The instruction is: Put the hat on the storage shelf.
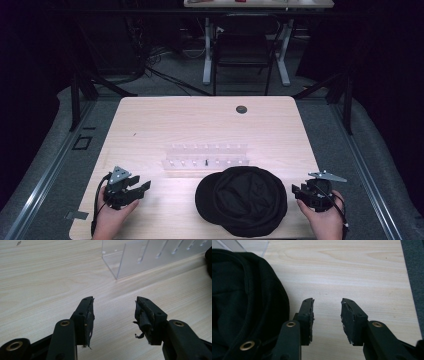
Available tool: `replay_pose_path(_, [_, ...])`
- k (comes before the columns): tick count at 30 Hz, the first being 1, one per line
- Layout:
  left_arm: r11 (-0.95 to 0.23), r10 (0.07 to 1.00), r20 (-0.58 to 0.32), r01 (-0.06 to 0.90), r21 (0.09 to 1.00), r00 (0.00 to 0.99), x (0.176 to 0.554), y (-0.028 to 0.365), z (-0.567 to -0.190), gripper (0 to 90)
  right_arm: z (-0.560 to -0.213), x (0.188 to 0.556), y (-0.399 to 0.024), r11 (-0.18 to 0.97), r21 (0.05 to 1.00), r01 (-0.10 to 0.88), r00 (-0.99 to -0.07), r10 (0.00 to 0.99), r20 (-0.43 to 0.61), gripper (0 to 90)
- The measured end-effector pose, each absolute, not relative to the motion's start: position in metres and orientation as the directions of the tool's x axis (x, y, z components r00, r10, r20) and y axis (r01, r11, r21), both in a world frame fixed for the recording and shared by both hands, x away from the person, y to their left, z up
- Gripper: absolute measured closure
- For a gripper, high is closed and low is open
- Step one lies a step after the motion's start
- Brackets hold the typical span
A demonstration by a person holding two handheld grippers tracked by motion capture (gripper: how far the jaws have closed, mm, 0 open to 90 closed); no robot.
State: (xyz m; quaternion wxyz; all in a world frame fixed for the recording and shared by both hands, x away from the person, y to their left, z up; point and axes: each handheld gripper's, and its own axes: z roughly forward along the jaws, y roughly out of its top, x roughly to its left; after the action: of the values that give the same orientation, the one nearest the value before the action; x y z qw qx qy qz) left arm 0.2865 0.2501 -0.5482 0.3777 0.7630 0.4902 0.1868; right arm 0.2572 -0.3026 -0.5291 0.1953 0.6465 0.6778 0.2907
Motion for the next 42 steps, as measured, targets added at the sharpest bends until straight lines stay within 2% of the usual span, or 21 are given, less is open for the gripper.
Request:
replay_pose_path(9, [-0.23, 0.891, -0.085, 0.603, 0.764, 0.447, 0.284, 0.25, -0.548, 49.0, -0.509, 0.256, -0.311, 0.011, 0.6, 0.8, -0.117, 0.983, 0.139, 63.8])
replay_pose_path(20, [-0.223, 0.888, -0.103, 0.615, 0.756, 0.448, 0.288, 0.247, -0.55, 49.0, -0.478, 0.267, -0.304, 0.111, 0.502, 0.858, -0.194, 0.974, 0.116, 64.5])
replay_pose_path(30, [-0.214, 0.89, -0.105, 0.611, 0.762, 0.444, 0.289, 0.246, -0.549, 48.7, -0.459, 0.277, -0.295, 0.153, 0.474, 0.867, -0.228, 0.968, 0.104, 63.0])
replay_pose_path(42, [-0.207, 0.892, -0.105, 0.603, 0.77, 0.44, 0.284, 0.25, -0.547, 48.7, -0.452, 0.29, -0.281, 0.149, 0.378, 0.914, -0.236, 0.952, 0.195, 64.1])
